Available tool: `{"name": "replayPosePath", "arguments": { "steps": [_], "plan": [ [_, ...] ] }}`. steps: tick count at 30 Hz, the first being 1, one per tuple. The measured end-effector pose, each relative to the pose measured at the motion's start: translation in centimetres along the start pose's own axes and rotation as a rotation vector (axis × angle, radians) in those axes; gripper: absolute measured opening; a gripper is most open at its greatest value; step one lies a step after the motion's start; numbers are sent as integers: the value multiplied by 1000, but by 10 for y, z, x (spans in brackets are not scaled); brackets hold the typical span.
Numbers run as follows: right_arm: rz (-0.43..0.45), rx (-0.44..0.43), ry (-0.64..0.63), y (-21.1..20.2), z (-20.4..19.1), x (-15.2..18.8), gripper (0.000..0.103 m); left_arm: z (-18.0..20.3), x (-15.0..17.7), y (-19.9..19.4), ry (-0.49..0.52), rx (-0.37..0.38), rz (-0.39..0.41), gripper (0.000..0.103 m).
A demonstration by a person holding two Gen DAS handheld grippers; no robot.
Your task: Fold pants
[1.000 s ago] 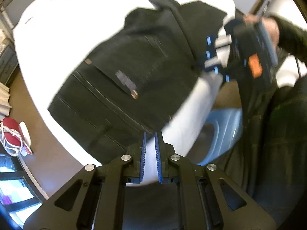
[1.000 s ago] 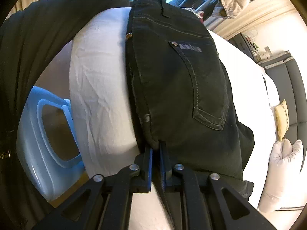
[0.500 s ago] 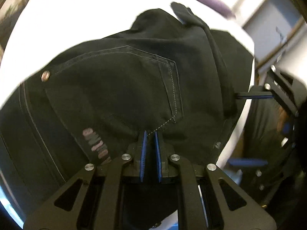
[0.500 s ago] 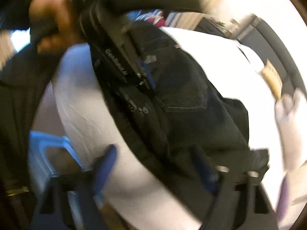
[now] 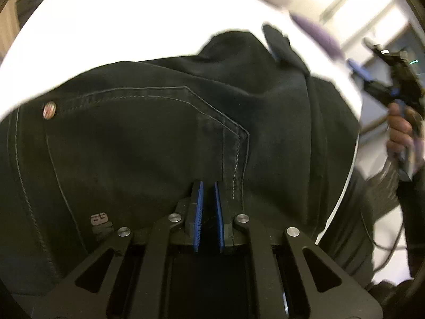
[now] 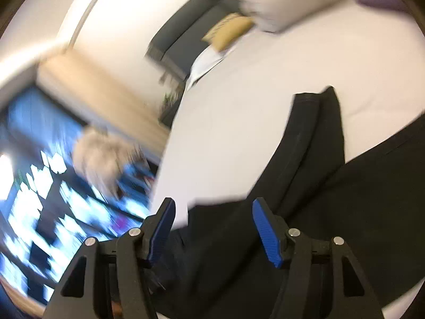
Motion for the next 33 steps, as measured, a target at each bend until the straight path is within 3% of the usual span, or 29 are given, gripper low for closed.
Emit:
{"name": "replayPosePath", "arguments": {
  "steps": [5, 9, 16, 19, 21, 23, 24, 30, 33],
  "plan": [
    [42, -19, 233, 44, 63, -61, 64, -2, -3, 0, -45, 22, -14, 9],
    [63, 2, 365, 77, 100, -84, 62, -9, -2, 3, -61, 28, -24, 9],
    [18, 97, 472, 128, 130, -89, 62, -17, 0, 11, -73, 43, -22, 9],
    [20, 75, 486, 136, 144, -89, 59, -23, 5, 3, -71, 44, -19, 9],
    [11, 68, 472, 142, 142, -91, 50, -23, 5, 3, -72, 47, -18, 9],
    [-9, 63, 458, 147, 141, -93, 15, -24, 5, 1, -71, 47, -18, 9],
    [-16, 65, 451, 146, 139, -93, 8, -24, 5, 2, -70, 44, -17, 9],
    [35, 77, 372, 121, 120, -98, 5, -18, 5, 3, -58, 23, -16, 9],
    [139, 59, 340, 76, 104, -105, 5, -17, 4, 3, -55, 17, -18, 9]
  ]
}}
Point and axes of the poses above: each gripper's, at about its wrist camera, not at the fingertips, and y roughly the way its jaws point, z to its right, x to its underside, the point moved 2 cm from there along y, roughly the way its jaws point, and after that the axes turned 3 degrees about x, right-handed, at the moved point
